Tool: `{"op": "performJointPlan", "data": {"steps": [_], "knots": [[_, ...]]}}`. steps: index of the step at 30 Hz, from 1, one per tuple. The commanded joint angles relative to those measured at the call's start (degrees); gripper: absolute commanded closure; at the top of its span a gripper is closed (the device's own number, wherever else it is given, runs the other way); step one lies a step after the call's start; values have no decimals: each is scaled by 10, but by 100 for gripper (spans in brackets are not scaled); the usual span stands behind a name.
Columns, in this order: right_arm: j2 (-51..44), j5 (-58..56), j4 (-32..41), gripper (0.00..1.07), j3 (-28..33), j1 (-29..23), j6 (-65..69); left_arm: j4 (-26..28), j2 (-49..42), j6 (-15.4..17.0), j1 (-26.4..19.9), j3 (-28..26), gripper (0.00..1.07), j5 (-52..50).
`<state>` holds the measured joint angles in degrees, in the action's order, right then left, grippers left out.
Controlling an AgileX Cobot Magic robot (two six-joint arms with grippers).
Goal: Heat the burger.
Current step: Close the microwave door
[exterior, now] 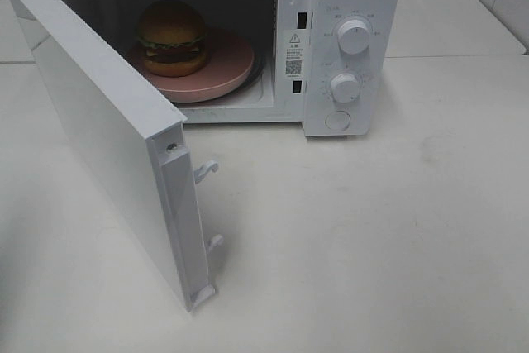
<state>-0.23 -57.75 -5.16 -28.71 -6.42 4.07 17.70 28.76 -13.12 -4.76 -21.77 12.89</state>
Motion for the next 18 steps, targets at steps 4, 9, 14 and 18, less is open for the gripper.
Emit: {"op": "performJointPlan", "data": {"steps": [4, 9, 14, 18], "knots": [[-18, 8, -3, 31, 2, 3, 2, 10, 52, -1, -2, 29, 107, -94], [-18, 8, -3, 31, 2, 3, 2, 10, 113, 37, -2, 76, 107, -242], [-18, 8, -3, 31, 2, 3, 2, 3, 148, 66, -2, 78, 107, -274], [-18, 8, -3, 31, 2, 3, 2, -49, 202, 91, -2, 78, 107, -317]]}}
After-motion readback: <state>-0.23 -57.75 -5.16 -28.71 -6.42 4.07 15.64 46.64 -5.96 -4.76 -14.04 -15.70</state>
